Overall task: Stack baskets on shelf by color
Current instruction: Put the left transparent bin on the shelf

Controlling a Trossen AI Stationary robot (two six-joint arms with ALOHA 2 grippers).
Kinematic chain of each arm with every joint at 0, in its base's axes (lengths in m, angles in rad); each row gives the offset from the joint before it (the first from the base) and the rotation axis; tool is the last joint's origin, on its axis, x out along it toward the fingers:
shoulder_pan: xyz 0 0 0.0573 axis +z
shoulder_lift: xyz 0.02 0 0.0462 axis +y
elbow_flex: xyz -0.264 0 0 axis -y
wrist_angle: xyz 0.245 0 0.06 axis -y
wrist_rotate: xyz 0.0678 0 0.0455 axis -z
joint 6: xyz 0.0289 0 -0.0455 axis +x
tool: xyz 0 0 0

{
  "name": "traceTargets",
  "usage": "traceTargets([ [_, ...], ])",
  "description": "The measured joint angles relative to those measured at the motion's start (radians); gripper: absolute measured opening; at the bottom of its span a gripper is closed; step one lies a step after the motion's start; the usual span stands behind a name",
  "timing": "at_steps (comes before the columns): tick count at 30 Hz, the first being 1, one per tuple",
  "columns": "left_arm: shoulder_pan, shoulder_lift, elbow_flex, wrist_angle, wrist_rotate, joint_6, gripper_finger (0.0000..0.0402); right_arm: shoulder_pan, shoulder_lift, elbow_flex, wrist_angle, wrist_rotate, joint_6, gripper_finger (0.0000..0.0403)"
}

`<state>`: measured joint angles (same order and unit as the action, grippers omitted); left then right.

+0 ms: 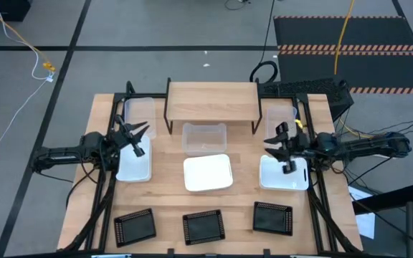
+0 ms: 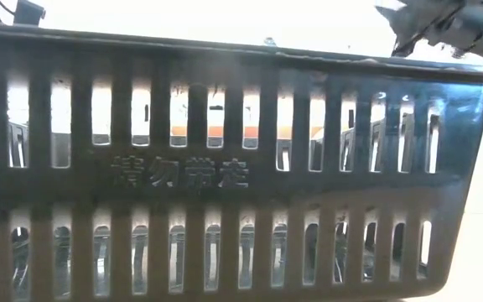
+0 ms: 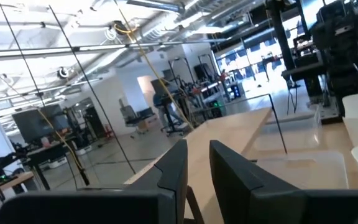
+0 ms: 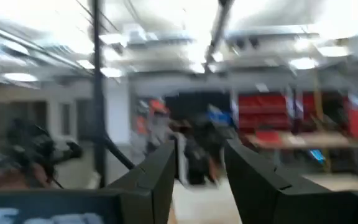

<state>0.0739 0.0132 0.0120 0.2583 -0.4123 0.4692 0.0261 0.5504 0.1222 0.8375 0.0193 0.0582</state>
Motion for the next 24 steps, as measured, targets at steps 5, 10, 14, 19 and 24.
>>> traceTargets([
  [5,0.001,0.000,0.000,0.001,0.000,-0.001,0.0072,-0.005,0.120,0.000,-0.010,0.215,-0.023,0.0138],
  [10,-0.002,0.000,0.000,0.041,0.033,-0.189,0.0072,-0.032,0.189,0.001,0.113,0.213,-0.082,0.0136],
  [14,-0.002,0.000,0.000,0.052,0.048,-0.476,0.0072,-0.038,0.194,0.035,0.128,0.181,-0.056,0.0135],
  [19,-0.002,0.000,-0.001,0.019,0.053,-0.668,0.0072,-0.038,0.203,0.077,0.032,0.140,-0.042,0.0135],
  [24,-0.002,0.000,-0.001,0.013,0.072,-0.514,0.0072,-0.053,0.238,0.084,0.012,0.207,-0.064,0.0135],
])
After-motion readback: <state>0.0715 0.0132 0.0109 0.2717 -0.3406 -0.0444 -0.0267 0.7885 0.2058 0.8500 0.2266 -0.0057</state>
